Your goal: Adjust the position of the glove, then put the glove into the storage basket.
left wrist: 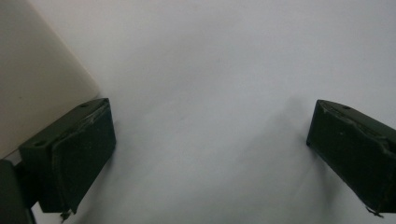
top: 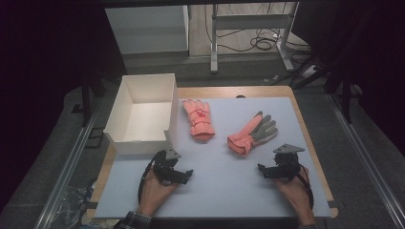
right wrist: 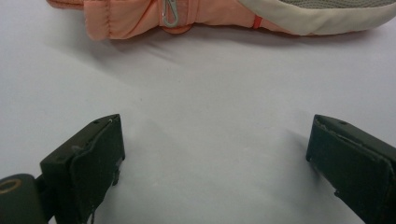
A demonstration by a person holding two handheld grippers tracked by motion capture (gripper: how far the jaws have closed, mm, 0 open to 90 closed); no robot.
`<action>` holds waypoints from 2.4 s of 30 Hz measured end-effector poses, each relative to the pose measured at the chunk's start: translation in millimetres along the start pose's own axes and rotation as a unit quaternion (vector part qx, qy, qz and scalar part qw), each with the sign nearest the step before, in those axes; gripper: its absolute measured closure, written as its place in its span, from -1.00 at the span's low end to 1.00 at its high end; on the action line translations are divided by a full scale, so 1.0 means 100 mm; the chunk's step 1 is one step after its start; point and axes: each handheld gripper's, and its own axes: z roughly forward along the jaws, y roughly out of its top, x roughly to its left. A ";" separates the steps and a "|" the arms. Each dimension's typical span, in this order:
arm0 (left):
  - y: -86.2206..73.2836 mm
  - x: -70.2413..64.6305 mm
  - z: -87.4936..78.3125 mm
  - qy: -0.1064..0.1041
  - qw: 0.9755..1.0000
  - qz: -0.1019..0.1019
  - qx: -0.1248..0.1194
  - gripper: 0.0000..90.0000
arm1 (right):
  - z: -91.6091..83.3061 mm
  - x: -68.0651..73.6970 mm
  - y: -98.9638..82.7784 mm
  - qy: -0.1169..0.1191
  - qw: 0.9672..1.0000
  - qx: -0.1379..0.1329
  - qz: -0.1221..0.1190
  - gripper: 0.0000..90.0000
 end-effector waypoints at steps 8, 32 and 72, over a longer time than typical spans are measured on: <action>0.00 0.00 0.00 0.000 1.000 0.000 0.000 -0.97 | 0.00 0.00 0.00 0.000 1.000 0.000 0.000 -0.90; 0.00 0.00 0.00 0.000 1.000 0.000 -0.001 -0.97 | -0.05 -0.02 0.03 -0.001 1.000 0.003 0.005 -0.65; 0.00 0.00 0.00 -0.001 1.000 -0.001 -0.002 -0.97 | 0.37 -0.28 1.03 -0.040 0.998 0.002 0.055 -0.12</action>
